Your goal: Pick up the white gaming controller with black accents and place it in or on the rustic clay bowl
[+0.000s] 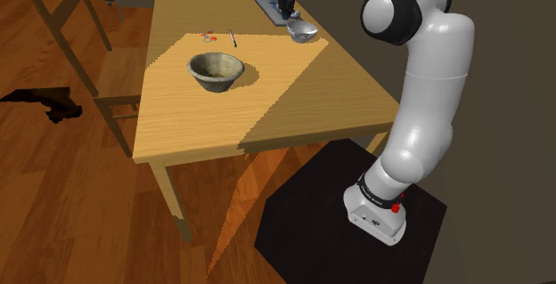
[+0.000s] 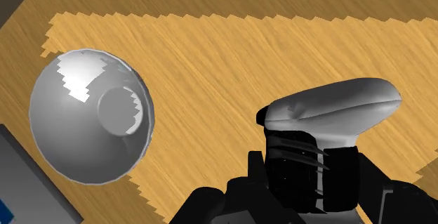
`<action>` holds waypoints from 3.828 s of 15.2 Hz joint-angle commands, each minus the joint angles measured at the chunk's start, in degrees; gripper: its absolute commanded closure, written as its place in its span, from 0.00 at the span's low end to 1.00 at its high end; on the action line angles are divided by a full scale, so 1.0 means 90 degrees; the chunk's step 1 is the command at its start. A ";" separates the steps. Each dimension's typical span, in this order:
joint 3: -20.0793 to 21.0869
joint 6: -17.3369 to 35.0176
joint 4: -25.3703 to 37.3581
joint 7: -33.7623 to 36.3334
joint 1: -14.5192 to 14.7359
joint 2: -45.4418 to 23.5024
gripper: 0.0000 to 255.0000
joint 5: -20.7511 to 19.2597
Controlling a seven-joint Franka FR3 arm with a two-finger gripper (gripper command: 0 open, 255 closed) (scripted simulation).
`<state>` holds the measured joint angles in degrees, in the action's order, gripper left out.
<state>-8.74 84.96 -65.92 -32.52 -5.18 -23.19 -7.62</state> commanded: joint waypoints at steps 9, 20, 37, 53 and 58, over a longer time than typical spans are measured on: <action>0.0436 -0.0053 -0.0724 0.1395 0.0992 0.0543 1.00 -0.0093; 0.0941 -0.0517 -0.0198 0.2859 0.2016 0.0251 1.00 -0.0065; 0.1178 0.0178 -0.0781 0.3706 0.2531 0.0030 1.00 -0.0030; 0.1179 0.0485 -0.1129 0.3741 0.2522 0.0070 0.00 -0.0029; 0.1189 -0.0542 0.0321 0.3689 0.2609 -0.0355 0.00 -0.0045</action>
<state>2.00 82.46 -66.69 0.96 18.20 -25.01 -7.96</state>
